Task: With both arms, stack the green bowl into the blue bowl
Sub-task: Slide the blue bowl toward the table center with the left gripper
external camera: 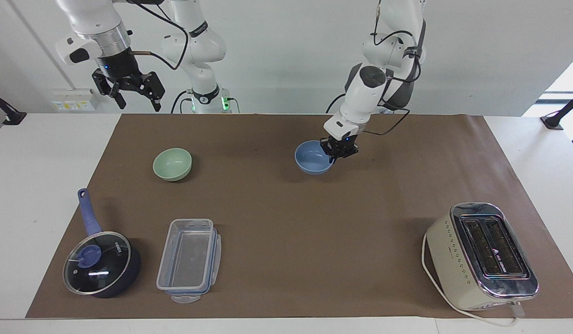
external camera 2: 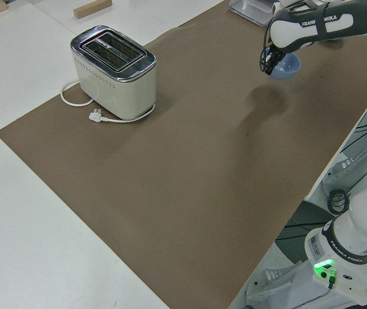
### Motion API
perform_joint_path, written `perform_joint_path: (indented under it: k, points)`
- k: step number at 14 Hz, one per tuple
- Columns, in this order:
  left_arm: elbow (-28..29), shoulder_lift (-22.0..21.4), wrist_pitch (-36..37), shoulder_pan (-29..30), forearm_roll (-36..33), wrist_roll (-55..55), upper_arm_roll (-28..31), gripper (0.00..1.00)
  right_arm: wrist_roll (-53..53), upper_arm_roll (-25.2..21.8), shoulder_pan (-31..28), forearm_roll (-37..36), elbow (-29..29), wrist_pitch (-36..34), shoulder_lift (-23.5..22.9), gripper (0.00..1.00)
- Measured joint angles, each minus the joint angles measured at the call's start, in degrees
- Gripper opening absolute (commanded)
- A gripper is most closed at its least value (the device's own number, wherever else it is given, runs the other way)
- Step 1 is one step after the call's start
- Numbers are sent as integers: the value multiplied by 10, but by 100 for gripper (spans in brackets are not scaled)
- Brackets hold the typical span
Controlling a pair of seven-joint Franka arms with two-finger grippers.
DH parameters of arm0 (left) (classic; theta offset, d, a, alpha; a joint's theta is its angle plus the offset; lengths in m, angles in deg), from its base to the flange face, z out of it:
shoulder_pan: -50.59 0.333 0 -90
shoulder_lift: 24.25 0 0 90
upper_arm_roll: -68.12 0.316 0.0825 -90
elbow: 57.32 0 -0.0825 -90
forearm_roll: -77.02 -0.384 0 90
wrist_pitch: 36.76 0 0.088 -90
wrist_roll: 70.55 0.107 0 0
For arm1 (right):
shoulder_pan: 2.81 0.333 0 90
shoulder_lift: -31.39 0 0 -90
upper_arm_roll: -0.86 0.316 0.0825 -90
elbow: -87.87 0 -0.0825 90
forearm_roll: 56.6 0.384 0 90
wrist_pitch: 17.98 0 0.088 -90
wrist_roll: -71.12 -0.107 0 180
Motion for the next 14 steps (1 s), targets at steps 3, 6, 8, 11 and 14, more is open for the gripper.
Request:
perform_joint_path:
  k: [3,6,8,11,14]
  points:
    - [-2,34,-59,-23,0,-12,0,0,0,0,0,0,0,0,0,100]
    - [-21,49,-65,-24,0,-13,2,0,0,0,0,0,0,0,0,100]
    - [-34,65,-65,-34,0,-23,2,0,0,0,0,0,0,0,0,100]
    - [-41,86,-65,-49,0,-31,2,48,0,0,0,0,0,0,0,100]
    - [-42,95,-65,-57,4,-35,1,100,0,0,0,0,0,0,0,100]
